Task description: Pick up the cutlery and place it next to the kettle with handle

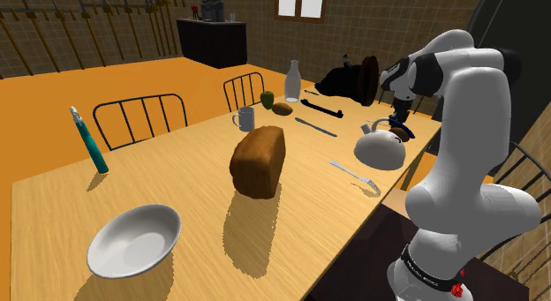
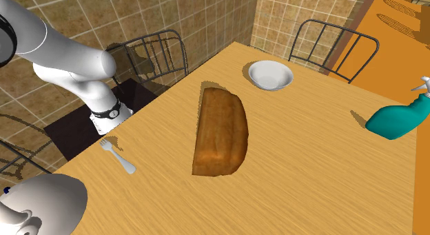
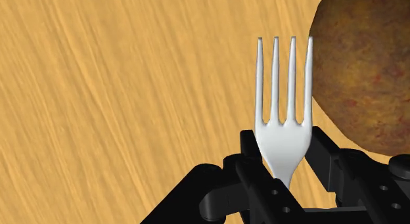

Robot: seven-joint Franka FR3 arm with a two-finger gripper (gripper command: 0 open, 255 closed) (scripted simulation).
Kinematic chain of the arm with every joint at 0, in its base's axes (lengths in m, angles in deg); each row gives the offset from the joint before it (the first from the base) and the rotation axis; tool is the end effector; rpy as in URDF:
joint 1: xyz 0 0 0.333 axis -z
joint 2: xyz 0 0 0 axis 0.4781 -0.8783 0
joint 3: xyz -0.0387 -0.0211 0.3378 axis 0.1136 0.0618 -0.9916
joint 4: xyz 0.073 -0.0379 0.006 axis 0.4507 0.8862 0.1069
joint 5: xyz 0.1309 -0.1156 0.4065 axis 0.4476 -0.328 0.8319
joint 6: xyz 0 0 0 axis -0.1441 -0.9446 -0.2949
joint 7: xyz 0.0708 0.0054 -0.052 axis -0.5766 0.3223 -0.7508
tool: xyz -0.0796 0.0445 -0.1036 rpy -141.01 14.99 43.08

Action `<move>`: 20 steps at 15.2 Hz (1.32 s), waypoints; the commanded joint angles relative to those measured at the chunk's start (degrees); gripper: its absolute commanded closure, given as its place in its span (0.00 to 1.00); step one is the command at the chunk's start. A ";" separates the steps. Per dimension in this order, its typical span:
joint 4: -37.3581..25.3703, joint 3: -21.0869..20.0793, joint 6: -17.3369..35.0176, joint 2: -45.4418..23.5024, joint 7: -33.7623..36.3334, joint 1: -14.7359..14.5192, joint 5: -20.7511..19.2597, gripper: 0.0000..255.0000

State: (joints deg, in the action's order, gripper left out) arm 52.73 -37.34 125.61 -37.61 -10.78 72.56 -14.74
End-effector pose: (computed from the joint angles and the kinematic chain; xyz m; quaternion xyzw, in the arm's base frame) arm 0.3742 -0.6382 0.3107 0.9940 -0.1038 -0.0354 0.0040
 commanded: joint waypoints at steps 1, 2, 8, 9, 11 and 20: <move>0.21 -0.07 -0.08 -0.12 -0.01 -0.05 0.03 1.00; 0.21 -0.07 -0.08 -0.12 -0.01 -0.05 0.03 1.00; 0.21 -0.07 -0.08 -0.12 -0.01 -0.05 0.03 0.00; -0.78 0.05 -1.70 0.52 0.14 -0.13 -0.20 0.00; -3.07 0.25 -5.03 1.61 0.39 -0.25 -0.59 0.00; -4.09 0.31 -6.38 1.95 0.48 -0.27 -0.72 0.00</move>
